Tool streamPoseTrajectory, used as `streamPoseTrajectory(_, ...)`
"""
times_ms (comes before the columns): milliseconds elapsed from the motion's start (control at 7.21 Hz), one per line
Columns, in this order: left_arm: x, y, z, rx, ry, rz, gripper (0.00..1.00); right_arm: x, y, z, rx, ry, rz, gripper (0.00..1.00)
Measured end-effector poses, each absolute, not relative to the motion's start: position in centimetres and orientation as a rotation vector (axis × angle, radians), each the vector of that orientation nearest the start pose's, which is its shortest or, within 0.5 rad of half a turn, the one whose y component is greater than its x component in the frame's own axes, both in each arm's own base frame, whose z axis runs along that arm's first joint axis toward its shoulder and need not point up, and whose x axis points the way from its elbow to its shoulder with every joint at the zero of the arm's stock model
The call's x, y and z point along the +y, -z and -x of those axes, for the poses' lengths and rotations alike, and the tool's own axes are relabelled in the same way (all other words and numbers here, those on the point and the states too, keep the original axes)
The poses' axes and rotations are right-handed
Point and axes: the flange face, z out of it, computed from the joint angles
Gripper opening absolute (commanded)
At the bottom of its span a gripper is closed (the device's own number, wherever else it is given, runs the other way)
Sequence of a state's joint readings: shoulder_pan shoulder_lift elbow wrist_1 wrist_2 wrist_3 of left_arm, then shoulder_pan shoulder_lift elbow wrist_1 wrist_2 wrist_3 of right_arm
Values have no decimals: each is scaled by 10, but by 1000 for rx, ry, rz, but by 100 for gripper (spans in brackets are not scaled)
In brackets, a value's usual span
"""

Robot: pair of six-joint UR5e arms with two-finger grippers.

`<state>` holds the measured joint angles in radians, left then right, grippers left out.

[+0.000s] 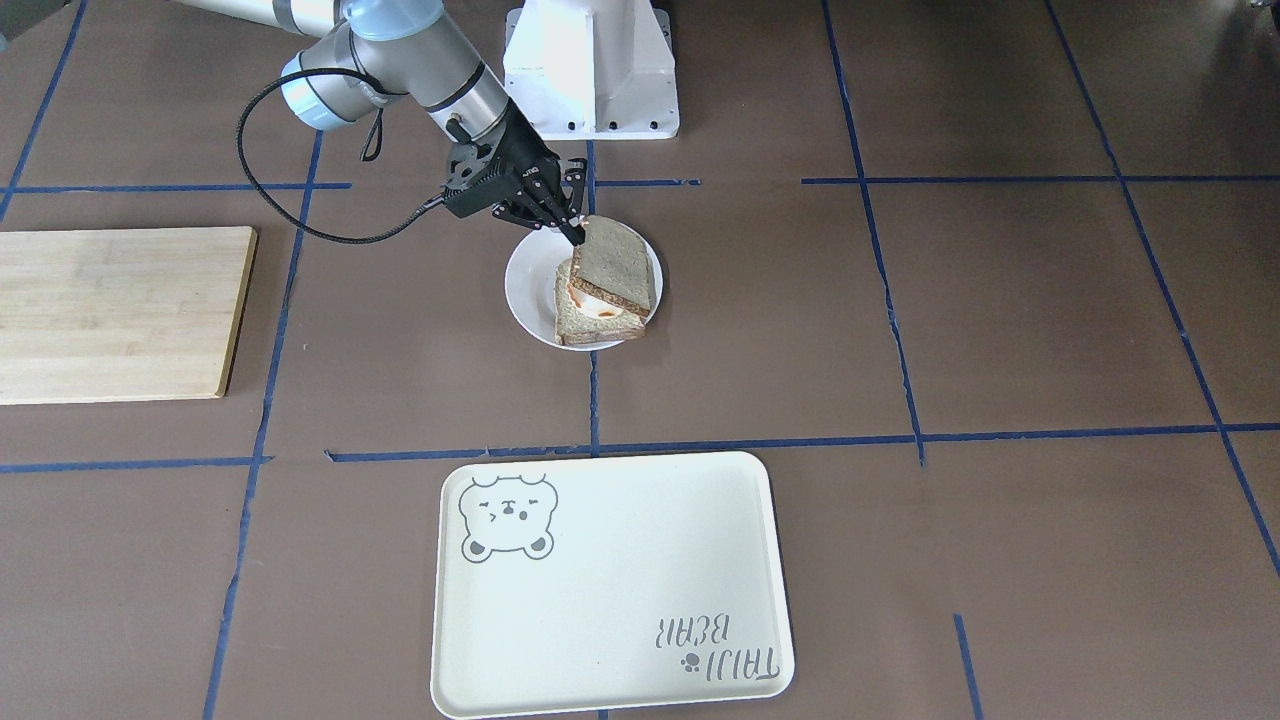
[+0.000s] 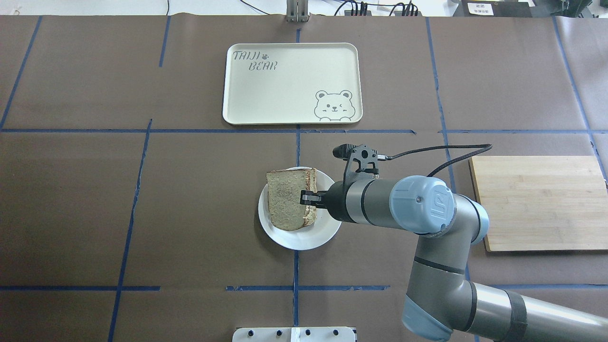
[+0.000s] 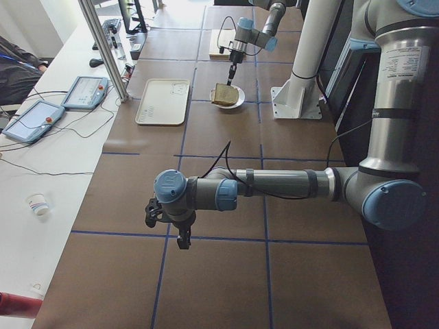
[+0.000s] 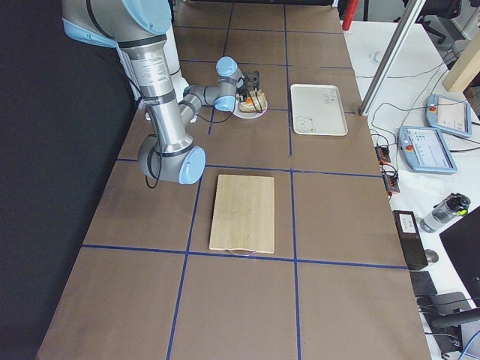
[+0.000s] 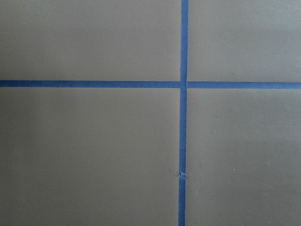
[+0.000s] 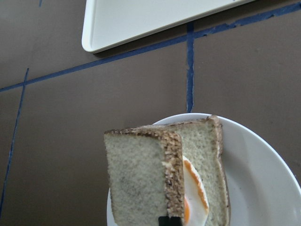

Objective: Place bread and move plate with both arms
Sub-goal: 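Lower the bread onto the egg toast and open the right gripper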

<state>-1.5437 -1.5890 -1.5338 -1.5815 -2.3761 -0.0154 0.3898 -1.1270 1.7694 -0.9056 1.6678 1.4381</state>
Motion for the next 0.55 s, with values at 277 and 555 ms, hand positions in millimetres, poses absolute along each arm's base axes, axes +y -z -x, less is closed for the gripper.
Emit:
streamPoseTrajectory(277, -501, -664, 48, 805, -9, 24, 100, -361, -255, 527, -1254, -171, -260, 11)
streamPoseTrajectory(555, -501, -665, 48, 805, -8, 25, 100, -363, -259, 530, -1245, -176, -257, 100)
